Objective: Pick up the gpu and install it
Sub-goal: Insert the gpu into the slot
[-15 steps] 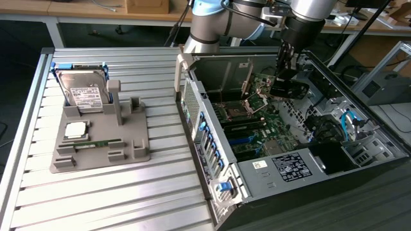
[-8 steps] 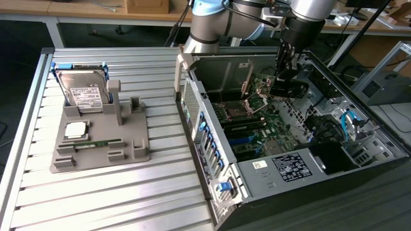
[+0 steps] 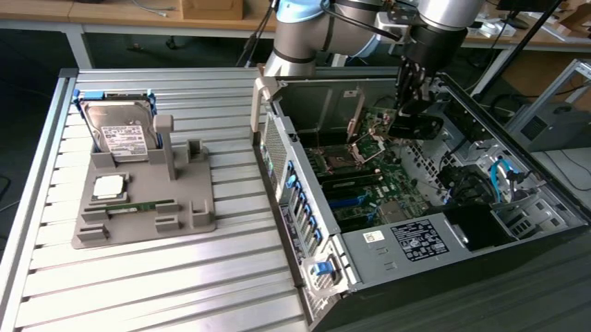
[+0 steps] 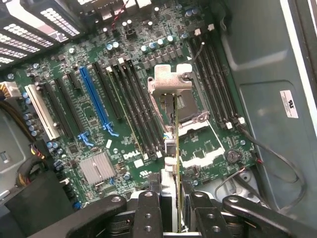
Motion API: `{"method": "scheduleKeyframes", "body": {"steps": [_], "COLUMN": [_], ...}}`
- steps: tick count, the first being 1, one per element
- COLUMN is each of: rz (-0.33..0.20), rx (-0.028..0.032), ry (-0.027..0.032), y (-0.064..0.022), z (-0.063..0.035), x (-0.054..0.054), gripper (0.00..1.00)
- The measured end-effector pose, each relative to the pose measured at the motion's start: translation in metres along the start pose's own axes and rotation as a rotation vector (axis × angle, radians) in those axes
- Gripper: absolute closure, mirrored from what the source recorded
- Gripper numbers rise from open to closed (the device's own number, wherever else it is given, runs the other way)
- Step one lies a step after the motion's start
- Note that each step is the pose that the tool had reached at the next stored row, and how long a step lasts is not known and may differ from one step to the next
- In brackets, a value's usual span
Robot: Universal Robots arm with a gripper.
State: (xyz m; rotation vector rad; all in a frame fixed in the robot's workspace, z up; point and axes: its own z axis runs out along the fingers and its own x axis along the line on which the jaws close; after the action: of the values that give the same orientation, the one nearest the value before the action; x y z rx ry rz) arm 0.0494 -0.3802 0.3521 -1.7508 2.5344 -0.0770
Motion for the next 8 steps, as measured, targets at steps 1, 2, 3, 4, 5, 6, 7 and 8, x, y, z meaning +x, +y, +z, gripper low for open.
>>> {"method": "scheduleKeyframes", "body": {"steps": [1,2,3,4,5,6,7,8], "rz": [-0.006,-0.013,-0.022,-0.028,-0.034,-0.041,-0.049,-0.055], "rx": [0.0000,0.0000,0.0000,0.0001,0.0001,0.0000,0.0000,0.0000], "ry": [0.0000,-0.0002,-0.0003,-0.0005,-0.0006,-0.0008,-0.0010,-0.0011], "y": [0.0000,0.0000,0.0000,0.0000,0.0000,0.0000,0.0000,0.0000], "z": [0.0000,0.0000,0.0000,0.0000,0.0000,0.0000,0.0000,0.0000], "x": [0.0000,0.0000,0.0000,0.0000,0.0000,0.0000,0.0000,0.0000], "gripper": [0.73,0.73,0.73,0.73,0.73,0.73,0.73,0.73]}}
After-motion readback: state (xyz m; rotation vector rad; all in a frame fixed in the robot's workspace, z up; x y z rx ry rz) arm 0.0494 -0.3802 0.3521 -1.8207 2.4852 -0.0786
